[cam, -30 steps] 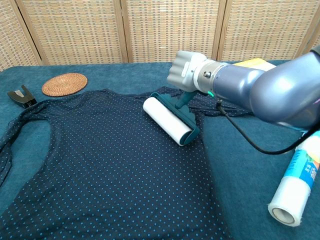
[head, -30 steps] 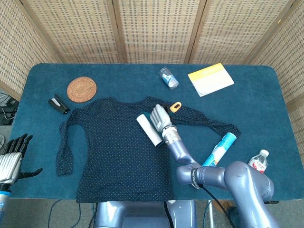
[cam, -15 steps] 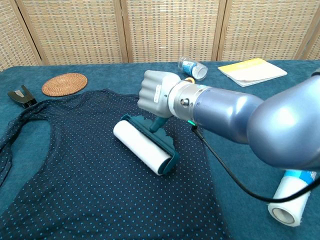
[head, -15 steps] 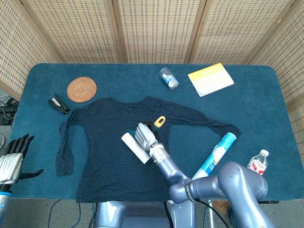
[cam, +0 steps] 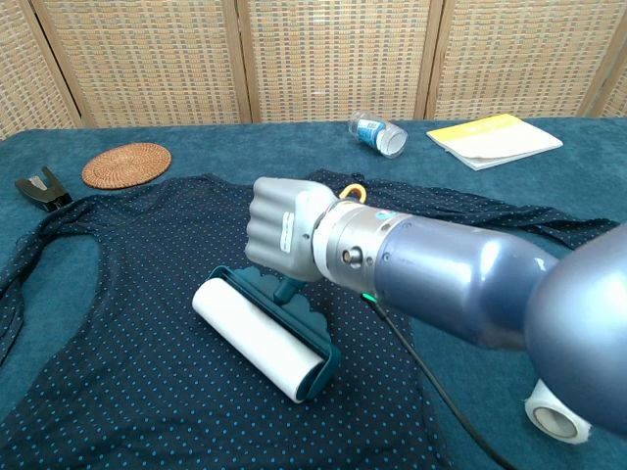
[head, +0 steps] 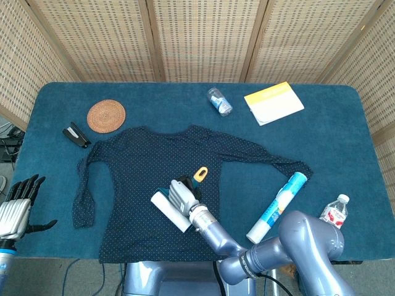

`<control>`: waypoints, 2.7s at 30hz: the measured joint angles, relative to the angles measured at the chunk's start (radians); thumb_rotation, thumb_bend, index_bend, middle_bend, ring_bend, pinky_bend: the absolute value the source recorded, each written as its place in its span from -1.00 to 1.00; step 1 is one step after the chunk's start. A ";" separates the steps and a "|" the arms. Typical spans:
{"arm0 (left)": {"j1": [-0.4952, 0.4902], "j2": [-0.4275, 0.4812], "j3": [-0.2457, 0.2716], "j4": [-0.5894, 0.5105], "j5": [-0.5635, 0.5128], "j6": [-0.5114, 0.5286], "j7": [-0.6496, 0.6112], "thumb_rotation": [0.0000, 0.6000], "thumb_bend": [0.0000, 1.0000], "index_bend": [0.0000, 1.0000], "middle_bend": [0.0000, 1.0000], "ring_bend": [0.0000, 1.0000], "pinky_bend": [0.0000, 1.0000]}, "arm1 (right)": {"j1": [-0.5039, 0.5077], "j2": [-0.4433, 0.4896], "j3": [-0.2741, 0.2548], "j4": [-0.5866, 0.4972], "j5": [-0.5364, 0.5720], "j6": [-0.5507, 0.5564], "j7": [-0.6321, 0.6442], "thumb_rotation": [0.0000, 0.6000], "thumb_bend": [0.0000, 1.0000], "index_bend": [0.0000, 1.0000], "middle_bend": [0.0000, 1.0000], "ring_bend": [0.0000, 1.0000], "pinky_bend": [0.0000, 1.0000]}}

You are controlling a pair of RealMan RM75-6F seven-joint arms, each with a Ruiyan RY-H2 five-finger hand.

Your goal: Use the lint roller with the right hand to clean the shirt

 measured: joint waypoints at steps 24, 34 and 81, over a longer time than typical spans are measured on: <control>-0.002 -0.001 0.002 0.004 -0.004 -0.003 -0.005 1.00 -1.00 -1.00 -1.00 -1.00 -1.00 | -0.004 -0.021 -0.064 0.103 -0.014 0.068 -0.083 1.00 0.43 0.44 1.00 1.00 1.00; -0.008 -0.006 0.000 0.005 -0.014 -0.013 0.007 1.00 -1.00 -1.00 -1.00 -1.00 -1.00 | -0.060 0.037 -0.067 0.279 -0.001 0.035 -0.036 1.00 0.42 0.43 1.00 1.00 1.00; -0.008 -0.012 0.004 0.008 -0.014 -0.008 0.015 1.00 -1.00 -1.00 -1.00 -1.00 -1.00 | -0.088 -0.043 -0.092 0.077 -0.185 0.073 -0.168 1.00 0.41 0.43 1.00 1.00 1.00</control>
